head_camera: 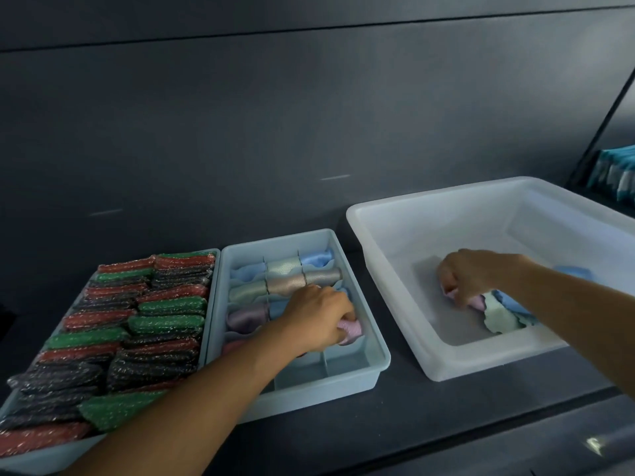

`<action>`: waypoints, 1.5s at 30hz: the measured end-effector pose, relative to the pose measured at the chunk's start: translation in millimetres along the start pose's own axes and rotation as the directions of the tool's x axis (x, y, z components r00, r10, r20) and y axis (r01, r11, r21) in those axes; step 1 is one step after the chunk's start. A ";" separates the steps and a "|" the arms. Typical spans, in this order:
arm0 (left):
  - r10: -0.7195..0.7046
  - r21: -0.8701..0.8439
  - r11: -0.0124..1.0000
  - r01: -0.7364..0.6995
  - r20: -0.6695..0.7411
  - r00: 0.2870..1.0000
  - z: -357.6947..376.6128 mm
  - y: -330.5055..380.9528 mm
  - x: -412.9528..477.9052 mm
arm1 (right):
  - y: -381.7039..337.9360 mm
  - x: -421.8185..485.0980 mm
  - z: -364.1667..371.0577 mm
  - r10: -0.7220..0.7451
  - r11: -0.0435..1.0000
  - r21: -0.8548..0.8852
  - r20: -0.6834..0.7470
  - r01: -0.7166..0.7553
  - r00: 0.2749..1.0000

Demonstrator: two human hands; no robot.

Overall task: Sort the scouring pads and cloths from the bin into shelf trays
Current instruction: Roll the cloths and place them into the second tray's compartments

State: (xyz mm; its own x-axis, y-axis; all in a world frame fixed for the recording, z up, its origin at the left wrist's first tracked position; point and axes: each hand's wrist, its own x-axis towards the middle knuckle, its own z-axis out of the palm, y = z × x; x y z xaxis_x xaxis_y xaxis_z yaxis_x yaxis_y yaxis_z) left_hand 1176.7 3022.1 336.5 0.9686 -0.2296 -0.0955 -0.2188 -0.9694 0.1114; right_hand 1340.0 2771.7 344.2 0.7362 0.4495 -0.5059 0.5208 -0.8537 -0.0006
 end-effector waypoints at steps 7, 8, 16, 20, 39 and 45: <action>-0.220 -0.547 0.836 0.046 -0.257 0.941 -17.2 -10.8 -20.4 | -1.9 -9.6 -27.0 -0.047 0.968 0.205 -0.413 0.144 0.910; -0.256 -0.637 0.771 0.012 -0.293 0.921 -22.7 -9.7 -23.6 | -6.3 -16.1 -34.9 -0.032 0.916 0.337 -0.483 0.219 0.875; -0.342 -0.989 0.048 -0.143 -0.151 0.927 -95.3 29.6 -20.5 | -93.6 -62.3 -91.3 0.064 0.460 0.506 -0.838 0.729 0.541; -0.315 -0.971 -0.129 -0.201 -0.152 0.937 -113.5 30.0 -10.3 | -142.5 -74.2 -78.6 -0.111 0.812 0.046 -0.967 0.582 0.231; -0.189 -0.910 0.339 -0.237 -0.312 0.931 -143.3 -10.0 -53.8 | -155.6 -77.7 -97.9 -0.210 -0.164 0.813 -0.582 0.559 0.786; -0.253 -0.902 0.349 -0.254 -0.352 0.901 -137.4 -23.9 -65.0 | -169.6 -70.4 -84.0 -0.310 -0.076 0.974 -0.225 0.212 0.924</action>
State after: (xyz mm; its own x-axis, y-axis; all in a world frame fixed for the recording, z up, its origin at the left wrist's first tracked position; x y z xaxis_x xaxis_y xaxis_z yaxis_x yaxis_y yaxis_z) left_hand 1135.2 3072.1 476.0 0.9699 0.0692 0.2336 -0.2157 -0.2015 0.9554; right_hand 1236.2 2906.9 452.4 0.6162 0.7387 -0.2733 -0.3050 -0.0962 -0.9475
